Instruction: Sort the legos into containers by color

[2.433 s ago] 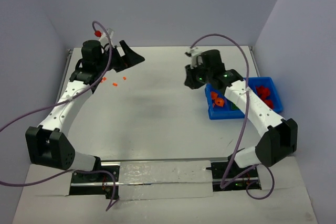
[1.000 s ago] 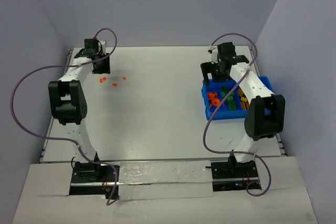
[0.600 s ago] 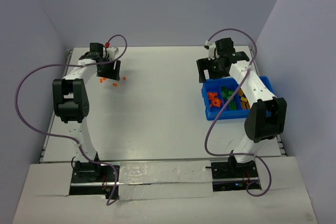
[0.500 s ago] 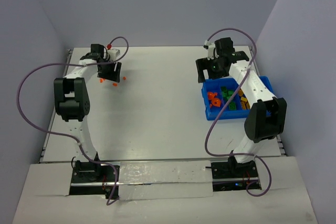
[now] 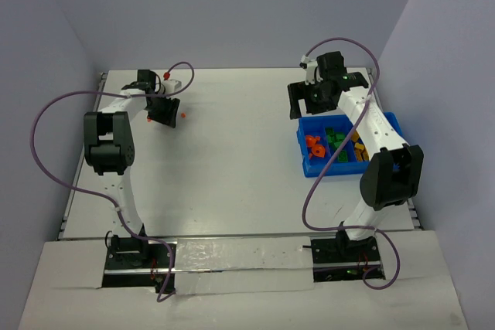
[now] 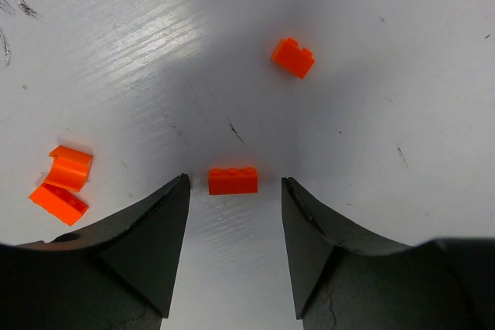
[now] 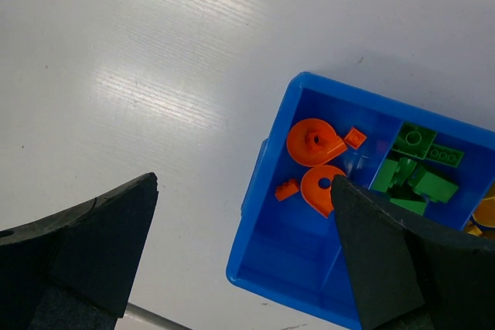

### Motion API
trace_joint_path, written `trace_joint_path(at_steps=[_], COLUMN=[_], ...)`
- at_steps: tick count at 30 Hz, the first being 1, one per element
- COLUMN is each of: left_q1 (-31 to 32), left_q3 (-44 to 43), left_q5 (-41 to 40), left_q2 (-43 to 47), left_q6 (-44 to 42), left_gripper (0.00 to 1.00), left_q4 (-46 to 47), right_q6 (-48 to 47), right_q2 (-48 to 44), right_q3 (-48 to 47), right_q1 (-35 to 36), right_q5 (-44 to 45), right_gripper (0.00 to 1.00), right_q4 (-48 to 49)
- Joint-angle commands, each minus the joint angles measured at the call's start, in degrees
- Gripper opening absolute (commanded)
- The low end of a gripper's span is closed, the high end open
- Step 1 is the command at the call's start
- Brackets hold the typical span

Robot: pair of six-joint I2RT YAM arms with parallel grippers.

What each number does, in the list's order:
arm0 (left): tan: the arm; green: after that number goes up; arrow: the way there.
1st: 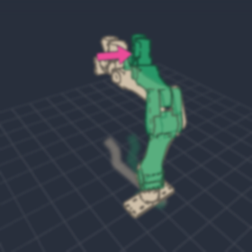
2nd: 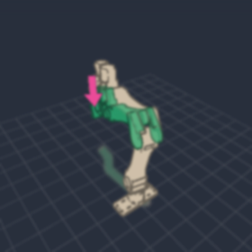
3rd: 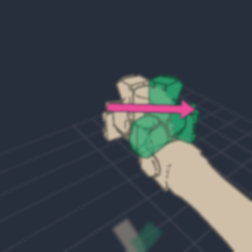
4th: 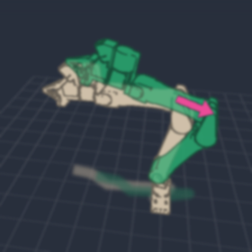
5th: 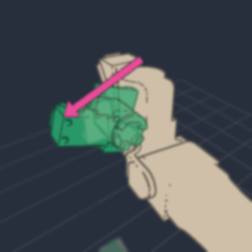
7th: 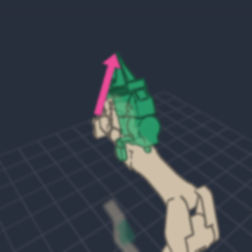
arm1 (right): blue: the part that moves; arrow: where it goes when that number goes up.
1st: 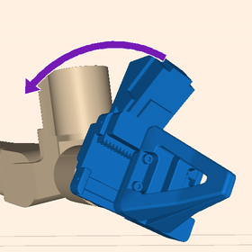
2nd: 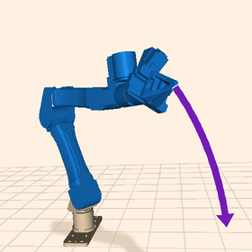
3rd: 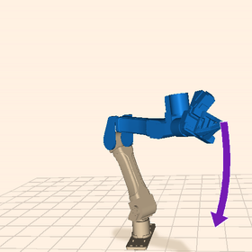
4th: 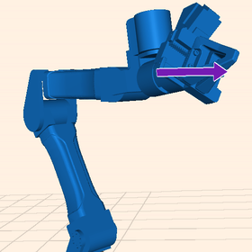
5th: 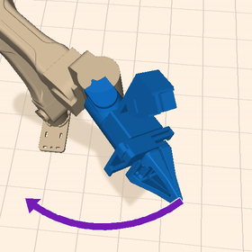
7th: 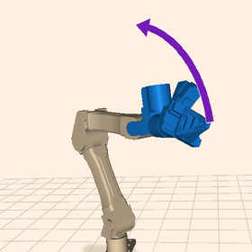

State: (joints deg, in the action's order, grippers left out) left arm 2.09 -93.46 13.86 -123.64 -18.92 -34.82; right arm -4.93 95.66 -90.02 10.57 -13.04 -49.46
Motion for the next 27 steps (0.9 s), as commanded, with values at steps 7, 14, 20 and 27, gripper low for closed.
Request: trace_joint_path(at_steps=[7, 14, 20, 27], left_q1=[2.1, 2.8, 2.9, 3.2], left_q3=[0.3, 0.6, 1.8, 4.0], left_q5=[-1.5, -4.7, -7.7, -8.1], left_q2=[-1.6, -1.5, -0.6, 0.3], left_q6=[-0.5, -0.4, -0.1, -0.6], left_gripper=[0.54, 0.38, 0.43, 0.49], left_q4=[1.9, 1.2, 1.4, 1.7], right_q6=[0.7, 0.4, 0.5, 0.4], right_q2=[-1.0, -0.7, -0.2, -0.7], right_q3=[-3.0, -4.0, -5.0, -4.7], right_q1=[0.6, 1.1, 1.3, 1.2], right_q5=[-0.5, -0.7, -1.1, -0.8], right_gripper=[1.00, 1.00, 1.00, 1.00], right_q4=[-1.2, -1.6, -2.1, -2.0])
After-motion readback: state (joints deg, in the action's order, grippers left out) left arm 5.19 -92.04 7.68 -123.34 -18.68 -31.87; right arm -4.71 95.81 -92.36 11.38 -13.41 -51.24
